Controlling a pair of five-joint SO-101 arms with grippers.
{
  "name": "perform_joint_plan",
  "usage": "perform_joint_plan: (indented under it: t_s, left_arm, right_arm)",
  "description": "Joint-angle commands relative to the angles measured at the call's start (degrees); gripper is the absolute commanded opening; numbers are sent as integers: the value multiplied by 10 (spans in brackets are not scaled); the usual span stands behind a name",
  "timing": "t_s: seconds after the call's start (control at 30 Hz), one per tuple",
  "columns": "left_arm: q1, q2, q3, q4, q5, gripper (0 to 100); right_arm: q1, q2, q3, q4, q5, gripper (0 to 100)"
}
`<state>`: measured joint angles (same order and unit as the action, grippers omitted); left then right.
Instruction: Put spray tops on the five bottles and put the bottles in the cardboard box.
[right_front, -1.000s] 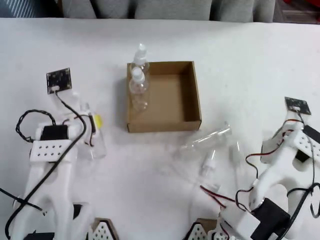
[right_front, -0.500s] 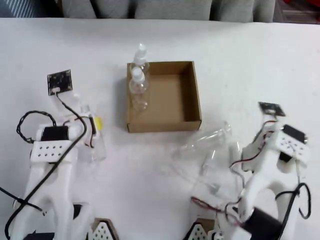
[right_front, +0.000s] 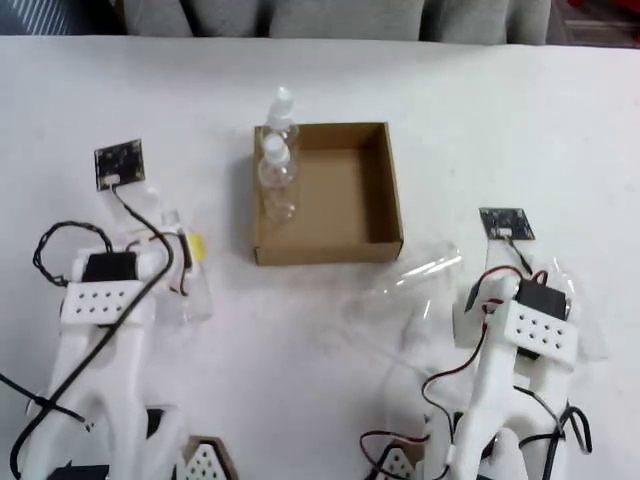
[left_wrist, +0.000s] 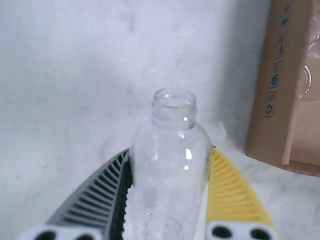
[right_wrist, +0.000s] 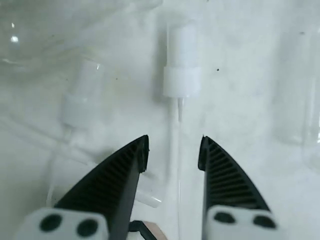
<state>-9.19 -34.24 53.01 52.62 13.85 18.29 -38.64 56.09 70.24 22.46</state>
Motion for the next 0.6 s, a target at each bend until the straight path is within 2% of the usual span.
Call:
perform_joint_plan:
  t_s: [0.0, 0.13, 0.4, 0.57]
  left_arm:
    - [6, -25, -8, -11, -5, 31]
    - [6, -25, -8, -18, -5, 31]
    - [6, -25, -6, -27, -5, 31]
    - [6, -25, -7, -27, -5, 31]
  right_arm:
    - [-4, 0, -3, -31, -8, 145]
    - [-6, 29, -12, -84, -69, 146]
    - [-32, 139, -69, -90, -71, 147]
    - [-36, 193, -91, -118, -71, 197]
